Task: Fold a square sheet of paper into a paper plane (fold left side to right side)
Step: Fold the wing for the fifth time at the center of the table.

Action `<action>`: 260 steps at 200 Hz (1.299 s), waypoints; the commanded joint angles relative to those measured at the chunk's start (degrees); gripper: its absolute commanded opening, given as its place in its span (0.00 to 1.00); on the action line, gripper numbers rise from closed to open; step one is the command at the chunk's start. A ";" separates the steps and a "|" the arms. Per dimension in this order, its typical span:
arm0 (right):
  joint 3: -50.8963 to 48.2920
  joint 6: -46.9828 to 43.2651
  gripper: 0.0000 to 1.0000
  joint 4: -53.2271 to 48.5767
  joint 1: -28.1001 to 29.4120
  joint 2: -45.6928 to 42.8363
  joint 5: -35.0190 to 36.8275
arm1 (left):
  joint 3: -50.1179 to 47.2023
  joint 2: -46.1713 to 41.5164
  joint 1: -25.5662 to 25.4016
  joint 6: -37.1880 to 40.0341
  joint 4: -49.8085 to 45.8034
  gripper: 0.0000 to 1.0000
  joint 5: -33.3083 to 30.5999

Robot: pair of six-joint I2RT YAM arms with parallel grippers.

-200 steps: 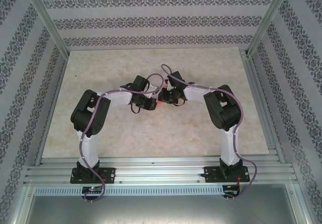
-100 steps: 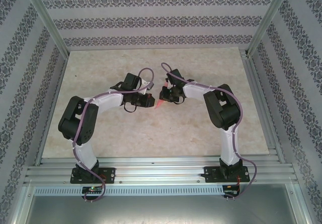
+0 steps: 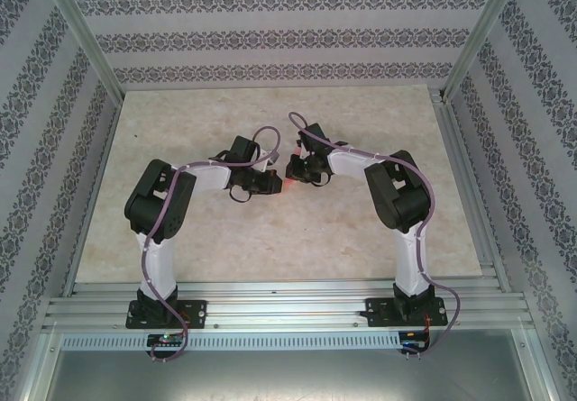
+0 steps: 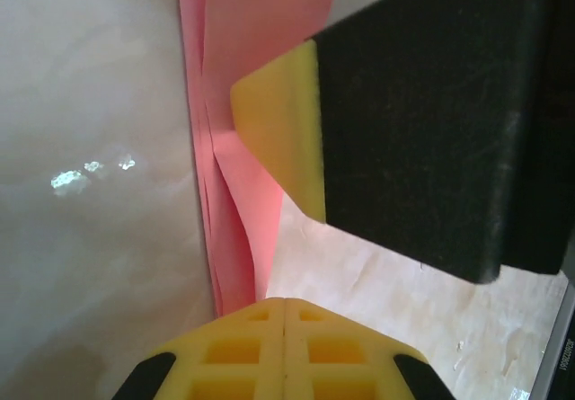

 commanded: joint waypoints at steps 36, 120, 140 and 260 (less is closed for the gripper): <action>0.32 -0.73 0.15 -3.41 -0.19 3.01 2.55 | 2.32 3.51 -0.68 1.01 0.61 0.00 -1.27; -0.15 -1.29 0.15 -1.48 -1.46 2.36 1.92 | -0.76 4.62 -1.99 6.61 -8.71 0.00 -11.51; -0.08 -1.94 0.14 -0.71 -2.33 2.54 1.68 | -2.87 4.79 -1.99 6.64 -8.19 0.00 -12.28; 5.08 -6.02 0.14 -4.29 -7.77 4.55 3.63 | -7.15 4.36 -2.02 6.73 -6.08 0.00 -12.39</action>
